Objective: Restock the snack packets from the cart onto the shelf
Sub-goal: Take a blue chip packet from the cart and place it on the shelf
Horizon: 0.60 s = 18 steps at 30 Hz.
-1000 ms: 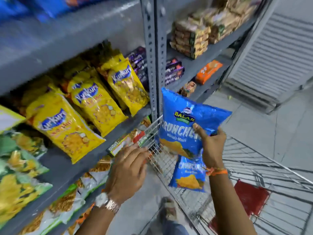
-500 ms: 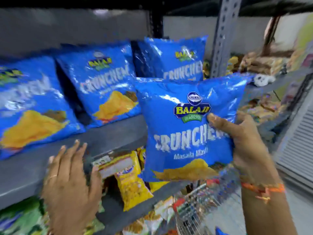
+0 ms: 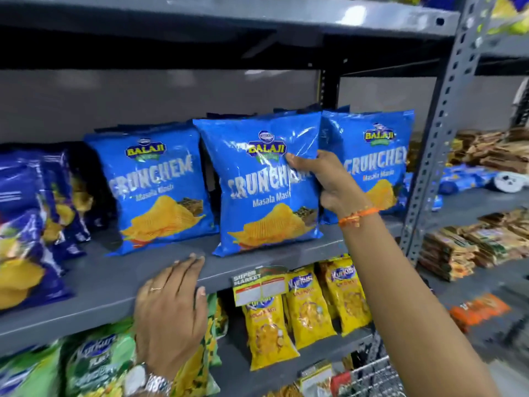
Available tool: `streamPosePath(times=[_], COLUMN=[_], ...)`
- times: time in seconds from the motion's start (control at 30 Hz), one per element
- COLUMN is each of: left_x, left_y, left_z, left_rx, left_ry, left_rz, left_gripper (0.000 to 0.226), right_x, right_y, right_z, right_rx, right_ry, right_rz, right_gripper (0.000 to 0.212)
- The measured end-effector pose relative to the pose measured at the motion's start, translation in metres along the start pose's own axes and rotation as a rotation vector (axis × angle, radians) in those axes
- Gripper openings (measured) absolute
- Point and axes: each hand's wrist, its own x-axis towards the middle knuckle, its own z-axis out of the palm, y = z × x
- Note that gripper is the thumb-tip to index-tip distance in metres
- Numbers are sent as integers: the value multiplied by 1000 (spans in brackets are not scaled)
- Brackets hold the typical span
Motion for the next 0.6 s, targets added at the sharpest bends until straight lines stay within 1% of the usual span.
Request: streamPosePath(times=[0.1, 0.37, 0.47, 0.5, 0.53, 0.6], left_x=[-1, -3, -3, -3, -4, -4], left_y=[0, 1, 0, 0, 0, -1], left_z=[0, 3, 5, 6, 7, 9], left_rx=[-2, 2, -4, -5, -6, -10], left_ry=[-26, -6, 5, 7, 7, 12], left_rz=[-14, -34, -31, -29, -31, -37], left_gripper=[53, 52, 52, 52, 52, 52], right_x=[13, 13, 4, -2, -8, -24], right_y=[18, 24, 20, 18, 17, 15], right_z=[2, 0, -7, -10, -13, -22], right_rx=[27, 2, -70, -124, -190, -284], right_ry=[-10, -10, -2, 0, 7, 42], right_rz=[11, -4, 7, 9, 11, 38], right_gripper=[10, 18, 23, 27, 37, 65])
